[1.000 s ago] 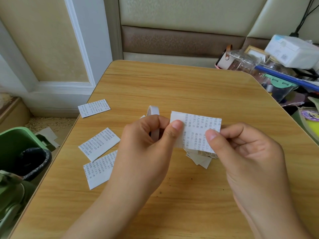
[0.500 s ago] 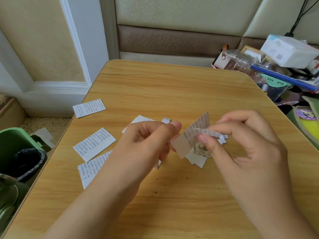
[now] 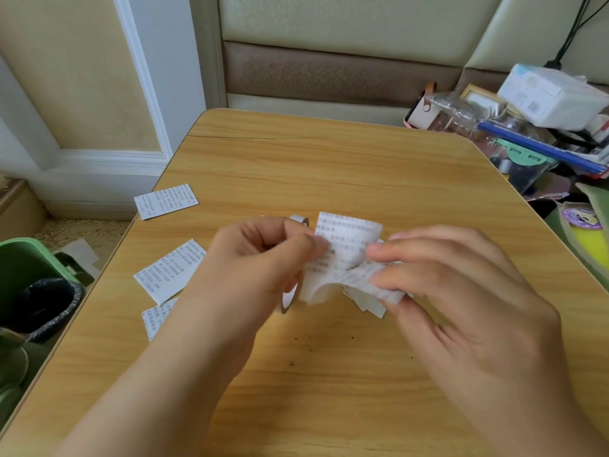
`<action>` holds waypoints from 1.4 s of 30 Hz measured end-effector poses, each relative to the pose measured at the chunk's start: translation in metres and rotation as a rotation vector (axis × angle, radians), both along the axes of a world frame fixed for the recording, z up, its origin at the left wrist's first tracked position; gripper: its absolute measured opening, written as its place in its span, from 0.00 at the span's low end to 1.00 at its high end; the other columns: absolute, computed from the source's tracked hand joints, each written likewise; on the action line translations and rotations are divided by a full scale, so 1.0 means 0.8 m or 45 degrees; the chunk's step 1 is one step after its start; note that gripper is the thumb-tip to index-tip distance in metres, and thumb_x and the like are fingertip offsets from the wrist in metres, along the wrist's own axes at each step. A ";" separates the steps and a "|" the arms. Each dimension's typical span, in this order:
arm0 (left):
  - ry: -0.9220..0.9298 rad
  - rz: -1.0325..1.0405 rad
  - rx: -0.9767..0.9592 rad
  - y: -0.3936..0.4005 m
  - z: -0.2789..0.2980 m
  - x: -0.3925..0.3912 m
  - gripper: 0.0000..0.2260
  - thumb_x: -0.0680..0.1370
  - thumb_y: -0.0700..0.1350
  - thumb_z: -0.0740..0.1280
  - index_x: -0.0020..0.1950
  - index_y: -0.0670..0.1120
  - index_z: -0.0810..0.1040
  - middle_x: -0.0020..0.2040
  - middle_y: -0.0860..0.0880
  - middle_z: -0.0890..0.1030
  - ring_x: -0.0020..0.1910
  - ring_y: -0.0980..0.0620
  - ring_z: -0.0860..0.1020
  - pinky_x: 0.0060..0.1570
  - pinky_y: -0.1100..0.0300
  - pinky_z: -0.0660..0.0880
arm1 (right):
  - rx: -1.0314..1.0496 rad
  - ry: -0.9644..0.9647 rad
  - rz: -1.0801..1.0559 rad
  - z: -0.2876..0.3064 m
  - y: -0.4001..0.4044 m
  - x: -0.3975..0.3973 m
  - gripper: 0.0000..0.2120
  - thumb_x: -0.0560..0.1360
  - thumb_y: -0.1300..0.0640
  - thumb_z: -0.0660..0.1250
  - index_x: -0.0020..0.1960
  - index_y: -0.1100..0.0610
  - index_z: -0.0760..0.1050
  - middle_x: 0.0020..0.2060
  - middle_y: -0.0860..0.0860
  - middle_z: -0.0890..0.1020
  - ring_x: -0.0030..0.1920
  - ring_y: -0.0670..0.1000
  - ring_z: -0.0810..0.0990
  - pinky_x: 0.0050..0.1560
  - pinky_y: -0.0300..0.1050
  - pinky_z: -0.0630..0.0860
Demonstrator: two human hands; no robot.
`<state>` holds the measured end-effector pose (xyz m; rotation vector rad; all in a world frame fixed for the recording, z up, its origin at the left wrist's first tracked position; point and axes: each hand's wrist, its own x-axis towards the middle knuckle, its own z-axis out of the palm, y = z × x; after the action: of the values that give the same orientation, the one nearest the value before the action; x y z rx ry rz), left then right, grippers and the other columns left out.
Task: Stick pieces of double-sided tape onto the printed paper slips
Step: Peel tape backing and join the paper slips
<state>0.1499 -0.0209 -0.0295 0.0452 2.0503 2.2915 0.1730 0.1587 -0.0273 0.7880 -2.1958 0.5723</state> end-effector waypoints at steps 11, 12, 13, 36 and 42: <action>0.141 0.010 -0.208 -0.006 0.004 0.000 0.06 0.71 0.47 0.74 0.34 0.49 0.83 0.23 0.55 0.71 0.24 0.54 0.66 0.26 0.66 0.63 | -0.694 -0.663 0.281 0.010 0.006 0.003 0.03 0.74 0.47 0.67 0.44 0.44 0.79 0.42 0.43 0.80 0.43 0.45 0.78 0.45 0.33 0.72; 0.179 -0.013 -0.266 -0.003 0.004 0.002 0.04 0.71 0.47 0.72 0.37 0.51 0.84 0.25 0.56 0.76 0.25 0.53 0.72 0.28 0.65 0.67 | -0.719 -0.718 0.279 0.011 0.006 0.002 0.04 0.74 0.45 0.67 0.42 0.43 0.79 0.43 0.42 0.79 0.45 0.43 0.78 0.45 0.31 0.72; 0.213 -0.036 -0.327 -0.002 0.003 0.003 0.03 0.72 0.48 0.71 0.40 0.53 0.84 0.29 0.54 0.81 0.30 0.51 0.77 0.33 0.60 0.72 | -0.721 -0.774 0.262 0.012 0.005 0.002 0.05 0.72 0.44 0.67 0.41 0.43 0.79 0.44 0.41 0.77 0.48 0.41 0.77 0.47 0.31 0.72; 0.155 -0.099 -0.297 0.008 -0.003 0.005 0.13 0.63 0.56 0.72 0.38 0.48 0.81 0.28 0.50 0.72 0.27 0.53 0.65 0.26 0.64 0.62 | -1.188 -1.056 -0.021 0.011 -0.003 -0.003 0.08 0.67 0.50 0.69 0.39 0.53 0.84 0.36 0.52 0.85 0.39 0.48 0.84 0.40 0.35 0.77; 0.155 -0.065 -0.296 0.008 0.000 0.008 0.15 0.64 0.55 0.77 0.37 0.45 0.80 0.29 0.45 0.72 0.27 0.52 0.63 0.24 0.64 0.60 | -1.213 -1.033 -0.015 0.012 -0.007 -0.001 0.06 0.66 0.51 0.69 0.37 0.50 0.84 0.33 0.50 0.85 0.35 0.45 0.83 0.38 0.33 0.76</action>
<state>0.1561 -0.0147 -0.0297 0.2272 2.3313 2.0539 0.1720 0.1529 -0.0177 -0.0065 -2.1515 1.9855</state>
